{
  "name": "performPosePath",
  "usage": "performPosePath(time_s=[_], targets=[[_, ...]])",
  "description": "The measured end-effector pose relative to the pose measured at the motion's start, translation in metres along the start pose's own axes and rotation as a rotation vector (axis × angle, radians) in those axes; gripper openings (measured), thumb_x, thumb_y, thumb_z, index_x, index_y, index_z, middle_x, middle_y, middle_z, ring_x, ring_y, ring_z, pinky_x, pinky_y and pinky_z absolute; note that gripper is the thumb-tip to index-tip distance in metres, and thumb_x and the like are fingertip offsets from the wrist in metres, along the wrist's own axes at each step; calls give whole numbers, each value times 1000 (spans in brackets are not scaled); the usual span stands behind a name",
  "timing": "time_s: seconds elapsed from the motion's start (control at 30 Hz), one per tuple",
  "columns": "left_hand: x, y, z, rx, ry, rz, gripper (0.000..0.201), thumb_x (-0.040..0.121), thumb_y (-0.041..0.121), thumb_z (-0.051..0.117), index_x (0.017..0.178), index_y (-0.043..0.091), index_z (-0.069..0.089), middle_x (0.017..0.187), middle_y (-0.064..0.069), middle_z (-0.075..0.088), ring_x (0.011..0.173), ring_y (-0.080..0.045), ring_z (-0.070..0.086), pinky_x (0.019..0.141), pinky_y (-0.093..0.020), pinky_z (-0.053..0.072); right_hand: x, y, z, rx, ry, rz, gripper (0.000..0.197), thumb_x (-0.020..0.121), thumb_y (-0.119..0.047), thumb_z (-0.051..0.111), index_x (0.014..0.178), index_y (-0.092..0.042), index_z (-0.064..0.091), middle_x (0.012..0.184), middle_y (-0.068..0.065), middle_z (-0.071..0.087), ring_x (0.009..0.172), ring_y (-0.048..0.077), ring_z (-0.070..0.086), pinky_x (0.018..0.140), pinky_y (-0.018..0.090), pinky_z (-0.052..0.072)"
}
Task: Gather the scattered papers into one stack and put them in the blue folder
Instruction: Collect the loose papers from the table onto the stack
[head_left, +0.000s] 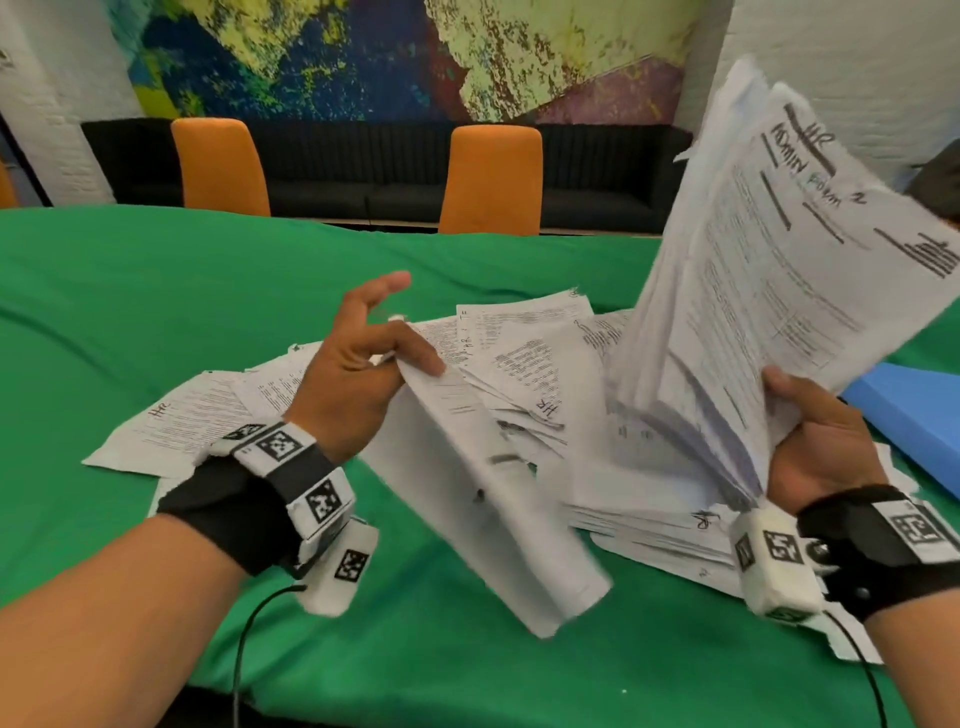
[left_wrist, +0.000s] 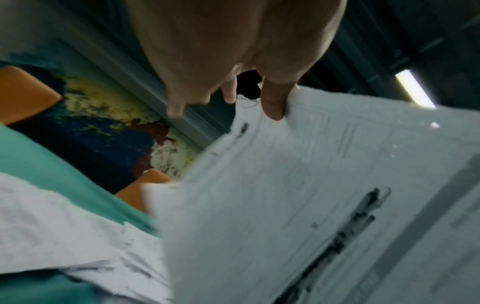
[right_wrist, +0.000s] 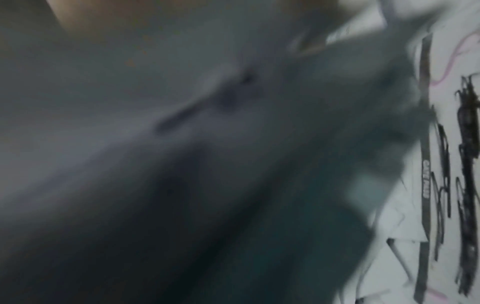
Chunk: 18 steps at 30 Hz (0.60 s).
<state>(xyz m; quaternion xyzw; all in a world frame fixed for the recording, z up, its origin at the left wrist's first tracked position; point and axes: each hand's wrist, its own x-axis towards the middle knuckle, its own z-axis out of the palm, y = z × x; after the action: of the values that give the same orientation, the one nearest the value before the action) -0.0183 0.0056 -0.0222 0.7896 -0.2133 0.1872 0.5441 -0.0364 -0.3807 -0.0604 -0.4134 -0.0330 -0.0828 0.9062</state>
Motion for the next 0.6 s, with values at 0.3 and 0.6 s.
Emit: performPosePath(time_s=[0.3,0.6], targets=[[-22,-34,-30,-366,36,-429,54,87,-23,48,67,16,80,156,11,39,141,-12,41,101,-46,49,-10,22,19,34,-144,158,37,97,0,39,125,-14,59,99,7,80,88,23,79,70,41,64],[-55,-62,-41,-333,-48,-868,29,95,-7,42,93,2,70,110,-29,71,83,-34,70,78,-46,57,-7,82,33,-448,-198,529,45,91,5,59,135,-4,60,127,20,72,113,39,71,92,47,61]])
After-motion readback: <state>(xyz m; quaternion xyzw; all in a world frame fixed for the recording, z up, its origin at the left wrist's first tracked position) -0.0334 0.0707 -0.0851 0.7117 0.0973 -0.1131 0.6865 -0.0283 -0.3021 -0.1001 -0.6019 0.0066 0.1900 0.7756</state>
